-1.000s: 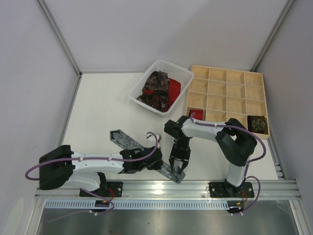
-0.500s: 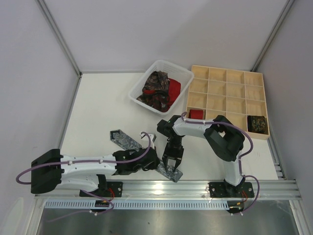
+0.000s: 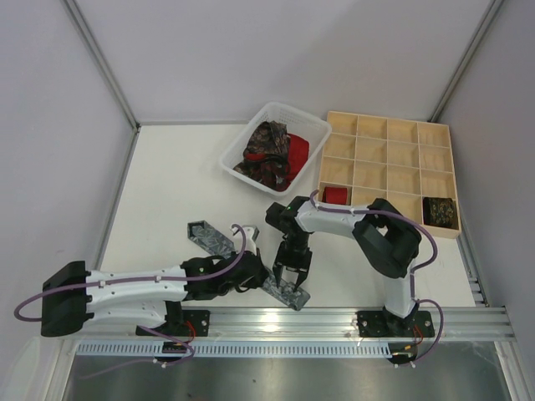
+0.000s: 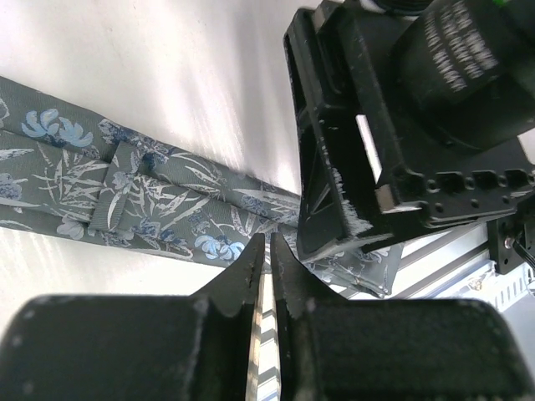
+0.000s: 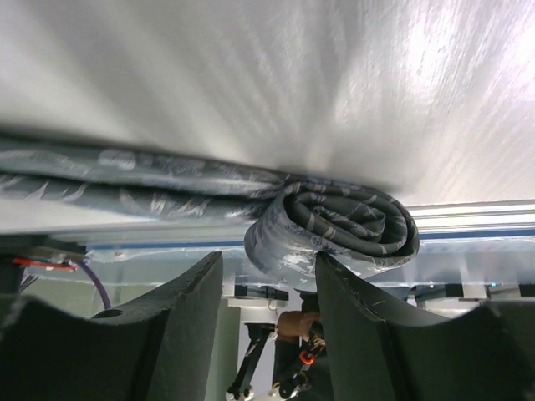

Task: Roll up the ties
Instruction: Roll the tie

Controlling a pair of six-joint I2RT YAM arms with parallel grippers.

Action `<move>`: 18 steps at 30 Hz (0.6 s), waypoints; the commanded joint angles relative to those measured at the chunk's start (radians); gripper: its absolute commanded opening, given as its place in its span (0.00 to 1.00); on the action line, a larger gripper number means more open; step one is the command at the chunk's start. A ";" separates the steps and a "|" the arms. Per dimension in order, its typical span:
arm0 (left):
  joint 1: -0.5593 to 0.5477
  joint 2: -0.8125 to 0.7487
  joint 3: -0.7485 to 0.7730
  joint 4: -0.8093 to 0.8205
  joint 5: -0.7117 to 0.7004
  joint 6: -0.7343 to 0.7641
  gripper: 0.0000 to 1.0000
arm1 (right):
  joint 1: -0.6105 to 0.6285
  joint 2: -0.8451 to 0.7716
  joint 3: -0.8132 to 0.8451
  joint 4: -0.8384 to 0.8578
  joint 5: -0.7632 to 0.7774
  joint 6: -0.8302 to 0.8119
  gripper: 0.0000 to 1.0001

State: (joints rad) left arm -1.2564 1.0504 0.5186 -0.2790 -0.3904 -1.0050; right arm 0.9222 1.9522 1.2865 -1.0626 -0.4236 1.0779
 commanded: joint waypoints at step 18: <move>-0.008 -0.043 0.029 -0.040 -0.012 -0.009 0.11 | -0.028 -0.237 0.031 -0.033 0.121 -0.034 0.54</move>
State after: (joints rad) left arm -1.2564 1.0180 0.5190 -0.3206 -0.3992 -1.0058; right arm 0.9176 1.7992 1.2705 -1.0531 -0.3725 1.0805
